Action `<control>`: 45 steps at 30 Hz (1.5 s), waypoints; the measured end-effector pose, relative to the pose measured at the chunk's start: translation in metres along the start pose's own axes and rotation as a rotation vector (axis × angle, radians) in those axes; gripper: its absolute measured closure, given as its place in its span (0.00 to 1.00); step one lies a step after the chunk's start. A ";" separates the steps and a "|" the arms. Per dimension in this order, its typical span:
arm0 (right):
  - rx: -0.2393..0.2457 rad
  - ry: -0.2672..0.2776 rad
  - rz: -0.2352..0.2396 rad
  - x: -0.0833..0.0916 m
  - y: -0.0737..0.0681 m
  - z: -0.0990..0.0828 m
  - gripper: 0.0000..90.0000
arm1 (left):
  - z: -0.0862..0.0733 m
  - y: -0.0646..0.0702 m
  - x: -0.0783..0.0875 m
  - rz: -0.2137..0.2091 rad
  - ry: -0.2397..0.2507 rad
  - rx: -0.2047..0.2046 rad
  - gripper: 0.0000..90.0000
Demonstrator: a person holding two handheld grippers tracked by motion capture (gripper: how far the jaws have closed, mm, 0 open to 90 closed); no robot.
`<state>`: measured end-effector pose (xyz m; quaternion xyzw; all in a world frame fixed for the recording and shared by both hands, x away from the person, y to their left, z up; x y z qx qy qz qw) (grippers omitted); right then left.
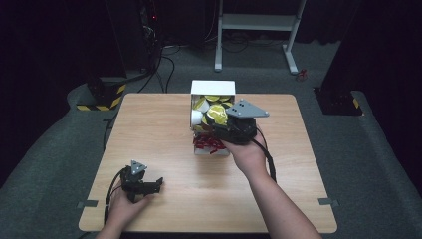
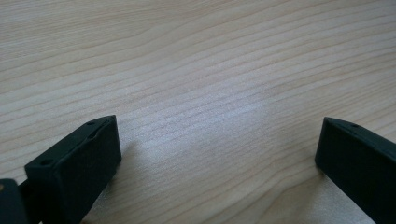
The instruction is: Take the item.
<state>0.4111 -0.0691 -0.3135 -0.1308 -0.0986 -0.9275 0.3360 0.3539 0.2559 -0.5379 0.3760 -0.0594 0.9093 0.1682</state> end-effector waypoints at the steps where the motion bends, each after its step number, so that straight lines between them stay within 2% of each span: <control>1: 0.000 0.000 0.003 0.001 0.000 -0.001 0.43 | 0.000 0.000 0.000 0.000 0.000 -0.001 0.01; 10: 0.002 0.006 0.022 0.010 -0.002 -0.010 0.43 | 0.000 0.000 0.000 0.003 0.000 0.015 0.01; 16: -0.009 0.017 0.013 0.021 0.000 -0.014 0.43 | 0.000 0.000 0.000 0.004 0.001 0.015 0.01; 25: 0.000 0.017 0.003 0.035 0.003 -0.021 0.43 | 0.000 0.000 0.000 0.004 0.001 0.015 0.01; 28: 0.006 0.008 0.000 0.040 0.006 -0.024 0.43 | 0.000 0.000 0.000 0.004 0.001 0.015 0.01; 32: -0.009 0.012 -0.011 0.051 0.014 -0.030 0.43 | 0.000 0.000 0.000 0.004 0.000 0.014 0.01; 45: -0.024 0.001 -0.039 0.066 0.024 -0.046 0.43 | 0.000 0.000 0.000 0.004 0.000 0.015 0.01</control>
Point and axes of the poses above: each handheld gripper's, and its own axes: x roughly backward along the jaws, z roughly out of its top, y roughly to its right, the point moved 1 cm from there along -x, roughly forward along the jaws, and after that the axes turned 2 degrees about -z, right-handed, at the moved point
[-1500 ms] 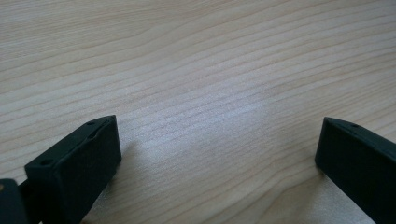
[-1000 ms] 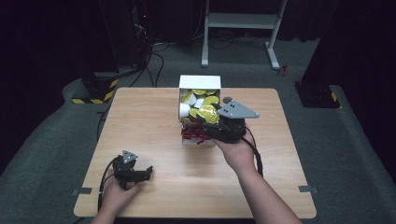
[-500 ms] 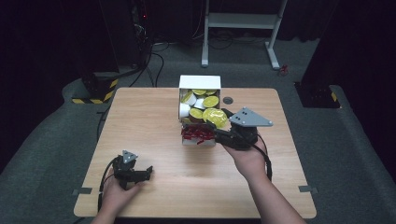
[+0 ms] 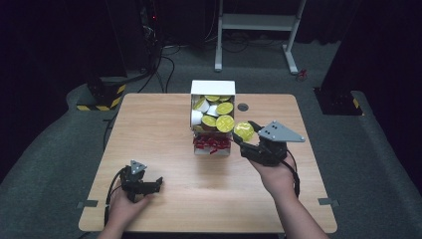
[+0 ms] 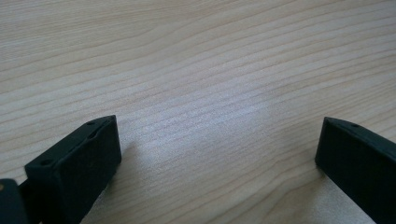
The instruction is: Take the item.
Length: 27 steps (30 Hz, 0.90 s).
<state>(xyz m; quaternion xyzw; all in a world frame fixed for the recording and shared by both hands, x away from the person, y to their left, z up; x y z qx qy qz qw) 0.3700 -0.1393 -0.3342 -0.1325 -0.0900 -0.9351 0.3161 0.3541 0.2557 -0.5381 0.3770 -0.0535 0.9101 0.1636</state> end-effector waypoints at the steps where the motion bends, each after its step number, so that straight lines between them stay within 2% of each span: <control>1: 0.000 0.000 0.000 0.000 0.000 0.000 0.43 | 0.000 0.000 0.000 0.000 0.000 0.000 0.01; 5: 0.007 -0.006 -0.022 0.006 0.004 -0.006 0.43 | 0.000 0.000 0.000 0.000 0.000 0.000 0.01; 15: -0.006 -0.024 -0.043 0.011 0.015 -0.016 0.43 | 0.000 0.000 0.000 0.000 0.000 0.000 0.01; 27: -0.022 -0.064 -0.075 0.010 0.029 -0.037 0.43 | 0.000 0.000 0.000 0.000 0.000 0.000 0.01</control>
Point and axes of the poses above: each handheld gripper's, and its own axes: x roughly backward along the jaws, z roughly out of its top, y roughly to its right, the point moved 1 cm from there along -x, roughly forward along the jaws, and after that the axes turned 2 degrees about -z, right-handed, at the moved point
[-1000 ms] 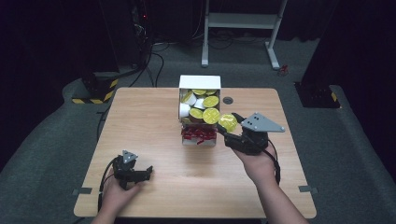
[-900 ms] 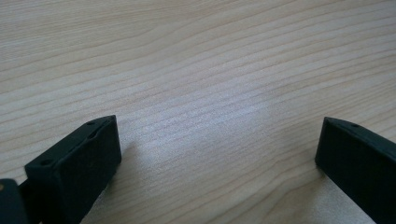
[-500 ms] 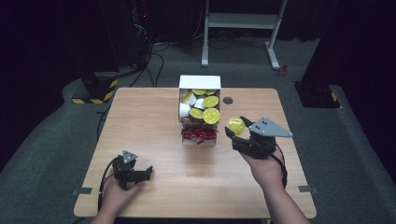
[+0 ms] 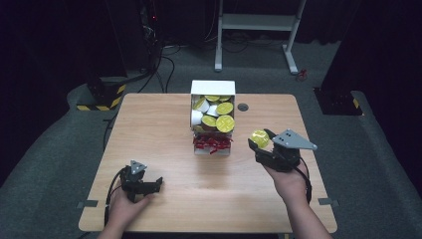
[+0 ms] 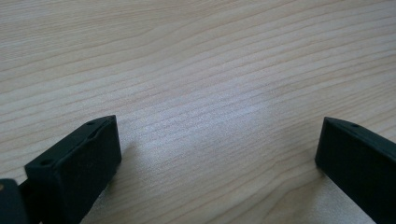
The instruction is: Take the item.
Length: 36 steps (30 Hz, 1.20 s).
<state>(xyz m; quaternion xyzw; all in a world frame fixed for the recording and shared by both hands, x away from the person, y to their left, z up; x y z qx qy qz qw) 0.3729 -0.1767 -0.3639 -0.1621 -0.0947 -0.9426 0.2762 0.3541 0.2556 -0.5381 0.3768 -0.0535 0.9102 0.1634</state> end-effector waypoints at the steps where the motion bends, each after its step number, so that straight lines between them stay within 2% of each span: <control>1: -0.004 -0.004 -0.001 0.000 0.001 -0.002 0.43 | 0.000 0.000 0.000 0.000 0.000 0.000 0.01; 13: -0.028 -0.040 -0.034 -0.002 0.013 -0.026 0.43 | 0.000 0.000 0.000 0.000 0.000 0.000 0.01; 27: -0.074 -0.119 -0.070 -0.016 0.024 -0.072 0.43 | 0.000 0.000 0.000 0.000 0.000 0.000 0.01; 36: -0.120 -0.163 -0.115 -0.013 0.035 -0.100 0.43 | 0.000 0.000 0.000 0.000 0.000 0.000 0.01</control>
Point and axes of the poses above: each handheld gripper's, and its own axes: x roughly backward along the jaws, z roughly out of its top, y roughly to its right, the point moved 1 cm from there along -x, roughly forward along the jaws, and after that the axes turned 2 degrees about -z, right-handed, at the moved point
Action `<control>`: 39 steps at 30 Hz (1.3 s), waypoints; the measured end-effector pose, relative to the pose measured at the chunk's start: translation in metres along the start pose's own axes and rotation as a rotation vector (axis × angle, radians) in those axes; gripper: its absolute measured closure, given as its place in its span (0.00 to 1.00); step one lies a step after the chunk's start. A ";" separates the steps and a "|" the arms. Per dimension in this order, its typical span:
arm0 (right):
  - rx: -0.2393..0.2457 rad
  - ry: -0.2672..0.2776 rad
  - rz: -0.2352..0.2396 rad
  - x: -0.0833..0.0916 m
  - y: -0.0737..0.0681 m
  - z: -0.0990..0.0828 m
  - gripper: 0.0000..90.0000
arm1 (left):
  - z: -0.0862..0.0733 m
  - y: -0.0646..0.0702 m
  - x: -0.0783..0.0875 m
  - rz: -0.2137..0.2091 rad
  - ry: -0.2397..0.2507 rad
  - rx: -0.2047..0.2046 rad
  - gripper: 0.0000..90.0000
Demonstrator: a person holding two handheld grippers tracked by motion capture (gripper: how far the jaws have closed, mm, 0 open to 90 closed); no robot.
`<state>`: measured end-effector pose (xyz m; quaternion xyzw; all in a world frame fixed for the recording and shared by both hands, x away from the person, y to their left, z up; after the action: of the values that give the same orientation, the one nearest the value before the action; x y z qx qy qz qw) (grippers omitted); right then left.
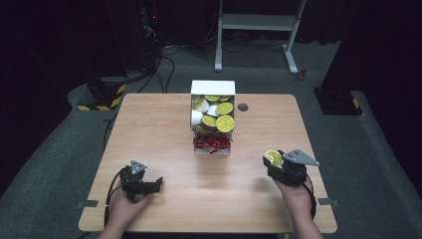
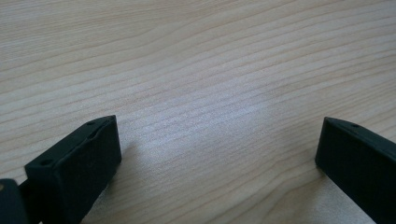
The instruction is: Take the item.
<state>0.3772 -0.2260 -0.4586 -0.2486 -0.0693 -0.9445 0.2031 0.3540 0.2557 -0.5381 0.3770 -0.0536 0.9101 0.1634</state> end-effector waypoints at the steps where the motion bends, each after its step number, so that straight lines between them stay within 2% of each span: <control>1: 0.008 -0.002 -0.009 -0.001 0.002 -0.003 0.43 | 0.000 0.000 0.000 0.000 0.000 0.000 0.01; 14: -0.006 -0.073 -0.059 -0.011 0.015 -0.029 0.43 | 0.000 0.000 0.000 0.000 0.000 0.000 0.01; 23: -0.032 -0.097 -0.074 -0.018 0.024 -0.036 0.43 | 0.000 0.000 0.000 0.000 0.000 0.000 0.01; 39: -0.029 -0.144 -0.071 -0.031 0.027 -0.042 0.43 | 0.000 0.000 0.000 0.000 0.000 0.001 0.01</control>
<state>0.3946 -0.2497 -0.5094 -0.3160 -0.0788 -0.9318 0.1605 0.3540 0.2557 -0.5381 0.3770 -0.0533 0.9101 0.1634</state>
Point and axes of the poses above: each handheld gripper's, and its own axes: x roughly backward along the jaws, z roughly out of its top, y roughly to its right, the point moved 1 cm from there along -x, roughly forward along the jaws, and after that the axes turned 2 degrees about -z, right-handed, at the moved point
